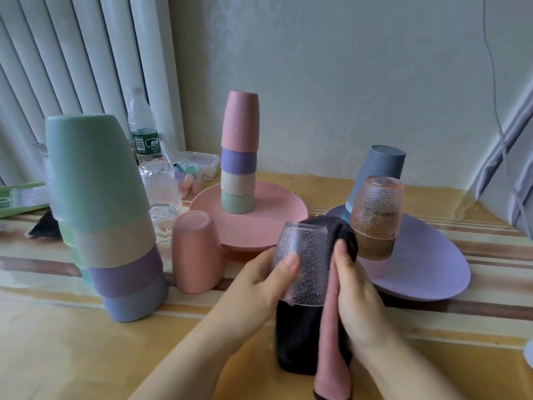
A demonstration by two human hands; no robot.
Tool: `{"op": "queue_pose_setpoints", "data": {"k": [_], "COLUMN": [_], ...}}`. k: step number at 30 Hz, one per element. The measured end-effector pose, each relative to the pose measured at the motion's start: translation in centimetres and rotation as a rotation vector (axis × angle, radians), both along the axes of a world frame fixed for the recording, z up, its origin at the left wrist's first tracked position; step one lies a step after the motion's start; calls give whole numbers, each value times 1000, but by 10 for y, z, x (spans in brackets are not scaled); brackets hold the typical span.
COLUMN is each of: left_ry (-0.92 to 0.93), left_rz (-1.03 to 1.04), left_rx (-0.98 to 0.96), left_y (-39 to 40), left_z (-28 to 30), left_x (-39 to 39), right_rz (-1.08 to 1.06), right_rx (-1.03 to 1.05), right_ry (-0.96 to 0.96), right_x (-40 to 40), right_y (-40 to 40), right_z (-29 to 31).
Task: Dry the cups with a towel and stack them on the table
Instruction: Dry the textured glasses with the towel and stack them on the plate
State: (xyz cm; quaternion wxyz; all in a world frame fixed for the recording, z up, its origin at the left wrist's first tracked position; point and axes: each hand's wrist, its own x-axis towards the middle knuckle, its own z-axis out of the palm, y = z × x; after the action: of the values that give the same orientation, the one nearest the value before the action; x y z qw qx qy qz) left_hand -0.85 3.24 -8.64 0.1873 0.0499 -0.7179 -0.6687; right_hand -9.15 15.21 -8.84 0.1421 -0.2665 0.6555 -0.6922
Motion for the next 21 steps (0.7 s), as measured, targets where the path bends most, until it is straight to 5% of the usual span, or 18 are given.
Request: {"op": "queue_pose_setpoints", "data": {"k": [5, 9, 16, 21], "left_ry": [14, -1, 26, -25], "left_rz": [-102, 32, 392, 309], "left_rx": [310, 443, 102, -123], "left_y": [0, -2, -4, 4], "left_z": [6, 8, 0, -3], "left_x": [3, 1, -6, -2], "right_rz": [-1, 59, -114, -99], "right_rx": [-109, 14, 63, 82], "right_ry": [-141, -154, 11, 135], "right_x": [3, 4, 5, 12], "right_y": [-7, -3, -5, -7], "right_z": [1, -2, -1, 4]}}
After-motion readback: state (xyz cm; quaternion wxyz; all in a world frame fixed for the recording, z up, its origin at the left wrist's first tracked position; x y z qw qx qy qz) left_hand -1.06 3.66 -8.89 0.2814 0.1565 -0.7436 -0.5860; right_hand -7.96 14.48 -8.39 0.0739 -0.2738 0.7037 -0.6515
